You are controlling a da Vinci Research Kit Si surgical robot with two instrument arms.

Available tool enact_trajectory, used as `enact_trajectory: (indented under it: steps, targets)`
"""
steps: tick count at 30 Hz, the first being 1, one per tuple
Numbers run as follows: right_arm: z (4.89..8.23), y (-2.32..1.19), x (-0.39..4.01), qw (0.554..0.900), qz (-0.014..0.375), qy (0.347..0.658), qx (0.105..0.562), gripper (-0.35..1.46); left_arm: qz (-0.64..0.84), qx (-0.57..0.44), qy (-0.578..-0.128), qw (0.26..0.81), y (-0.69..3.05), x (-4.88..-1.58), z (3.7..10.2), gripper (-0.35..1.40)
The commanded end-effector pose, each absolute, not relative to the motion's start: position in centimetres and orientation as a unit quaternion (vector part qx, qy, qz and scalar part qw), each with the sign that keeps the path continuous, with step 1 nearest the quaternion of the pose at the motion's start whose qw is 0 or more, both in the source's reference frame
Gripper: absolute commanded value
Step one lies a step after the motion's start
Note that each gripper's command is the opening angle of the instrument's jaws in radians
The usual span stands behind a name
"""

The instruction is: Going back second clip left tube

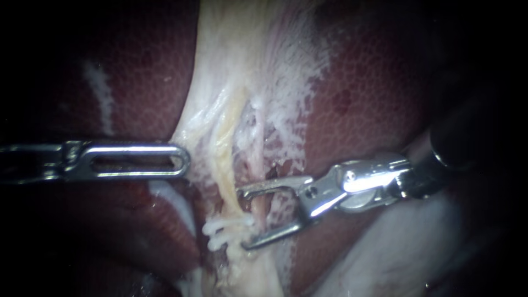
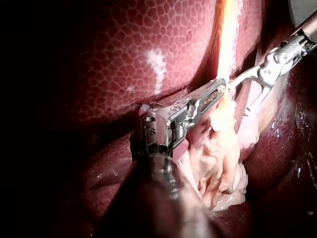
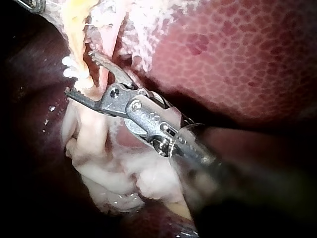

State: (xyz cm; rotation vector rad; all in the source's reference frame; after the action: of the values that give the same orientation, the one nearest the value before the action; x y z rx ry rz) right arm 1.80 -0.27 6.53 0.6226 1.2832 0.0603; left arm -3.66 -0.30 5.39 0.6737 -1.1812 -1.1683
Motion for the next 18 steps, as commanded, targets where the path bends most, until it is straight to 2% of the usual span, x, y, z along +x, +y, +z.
enact_trajectory:
  steps: [1, 9, 18]
  targets:
    - [6.49, -0.24, 1.72, 0.757, 0.03, 0.587, 0.285, 0.6, -0.509, 0.294, -0.515, 0.624, -0.3, -3.66, 5.4, -0.35]
    - [6.18, 0.03, 1.15, 0.763, 0.058, 0.581, 0.276, 0.6, -0.509, 0.293, -0.515, 0.625, -0.31, -3.67, 5.41, -0.35]
    - [5.84, 0.33, 0.85, 0.765, 0.062, 0.59, 0.251, 0.6, -0.509, 0.293, -0.515, 0.625, -0.31, -3.68, 5.42, -0.35]
